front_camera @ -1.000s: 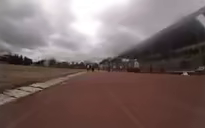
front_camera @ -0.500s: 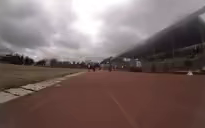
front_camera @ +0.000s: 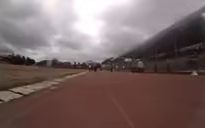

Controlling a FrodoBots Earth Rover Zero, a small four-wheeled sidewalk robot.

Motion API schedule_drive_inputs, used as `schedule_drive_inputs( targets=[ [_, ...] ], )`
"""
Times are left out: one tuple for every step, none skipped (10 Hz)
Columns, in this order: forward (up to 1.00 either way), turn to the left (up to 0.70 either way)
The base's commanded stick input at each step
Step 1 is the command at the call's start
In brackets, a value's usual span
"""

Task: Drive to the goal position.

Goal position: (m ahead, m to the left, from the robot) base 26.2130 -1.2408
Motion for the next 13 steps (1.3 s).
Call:
schedule_drive_inputs(
  targets=[
    [1.0,0.0],
    [1.0,0.0],
    [1.0,0.0],
    [1.0,0.0],
    [1.0,0.0],
    [1.0,0.0],
    [1.0,0.0],
    [1.0,0.0],
    [1.0,0.0],
    [1.0,0.0],
    [1.0,0.0],
    [1.0,0.0],
    [1.0,0.0]
  ],
)
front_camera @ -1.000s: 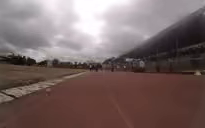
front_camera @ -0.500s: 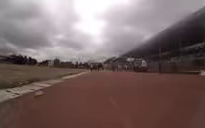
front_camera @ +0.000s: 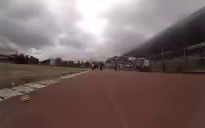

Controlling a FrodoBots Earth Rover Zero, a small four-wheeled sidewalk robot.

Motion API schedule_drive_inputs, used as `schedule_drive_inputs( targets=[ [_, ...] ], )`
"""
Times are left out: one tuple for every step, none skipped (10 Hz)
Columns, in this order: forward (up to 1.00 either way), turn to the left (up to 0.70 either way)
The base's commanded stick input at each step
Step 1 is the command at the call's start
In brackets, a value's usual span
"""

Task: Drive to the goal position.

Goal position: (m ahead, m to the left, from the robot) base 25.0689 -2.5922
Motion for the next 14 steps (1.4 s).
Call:
schedule_drive_inputs(
  targets=[
    [1.0,0.0],
    [1.0,0.0],
    [1.0,0.0],
    [1.0,0.0],
    [1.0,0.0],
    [1.0,0.0],
    [1.0,0.0],
    [1.0,0.0],
    [1.0,0.0],
    [1.0,0.0],
    [1.0,0.0],
    [1.0,0.0],
    [1.0,0.0],
    [1.0,0.0]
  ],
)
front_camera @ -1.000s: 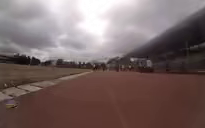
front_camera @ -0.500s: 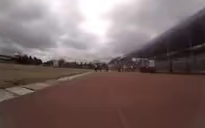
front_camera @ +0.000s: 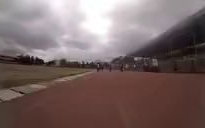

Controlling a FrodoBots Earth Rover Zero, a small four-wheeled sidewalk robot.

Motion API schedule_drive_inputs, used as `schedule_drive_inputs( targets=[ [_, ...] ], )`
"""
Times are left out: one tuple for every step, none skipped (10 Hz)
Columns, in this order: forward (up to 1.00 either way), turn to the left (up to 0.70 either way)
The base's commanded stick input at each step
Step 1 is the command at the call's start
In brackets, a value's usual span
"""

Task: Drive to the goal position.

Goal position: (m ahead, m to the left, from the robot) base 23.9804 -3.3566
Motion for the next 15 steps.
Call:
schedule_drive_inputs(
  targets=[
    [1.0,0.0],
    [1.0,0.0],
    [1.0,0.0],
    [1.0,-0.08],
    [1.0,-0.24],
    [1.0,0.0],
    [1.0,0.0],
    [1.0,0.0],
    [1.0,0.0],
    [1.0,0.0],
    [1.0,0.0],
    [1.0,0.0],
    [1.0,0.0],
    [1.0,0.0],
    [1.0,0.0]
  ],
)
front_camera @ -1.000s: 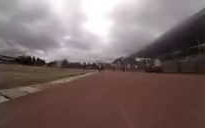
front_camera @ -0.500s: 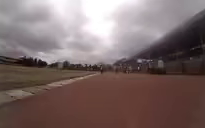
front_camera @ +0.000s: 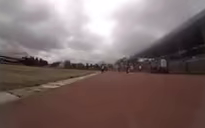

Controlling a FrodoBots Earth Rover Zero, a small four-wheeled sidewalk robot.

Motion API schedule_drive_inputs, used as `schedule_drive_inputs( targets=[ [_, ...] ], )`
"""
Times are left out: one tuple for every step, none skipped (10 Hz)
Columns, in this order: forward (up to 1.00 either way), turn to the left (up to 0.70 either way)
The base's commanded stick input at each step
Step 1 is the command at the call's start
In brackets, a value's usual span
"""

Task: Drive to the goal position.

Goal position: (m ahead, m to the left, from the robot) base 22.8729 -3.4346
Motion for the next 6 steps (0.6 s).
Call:
schedule_drive_inputs(
  targets=[
    [1.0,0.0],
    [1.0,0.0],
    [1.0,0.0],
    [1.0,-0.03],
    [1.0,-0.16],
    [1.0,-0.27]
  ],
)
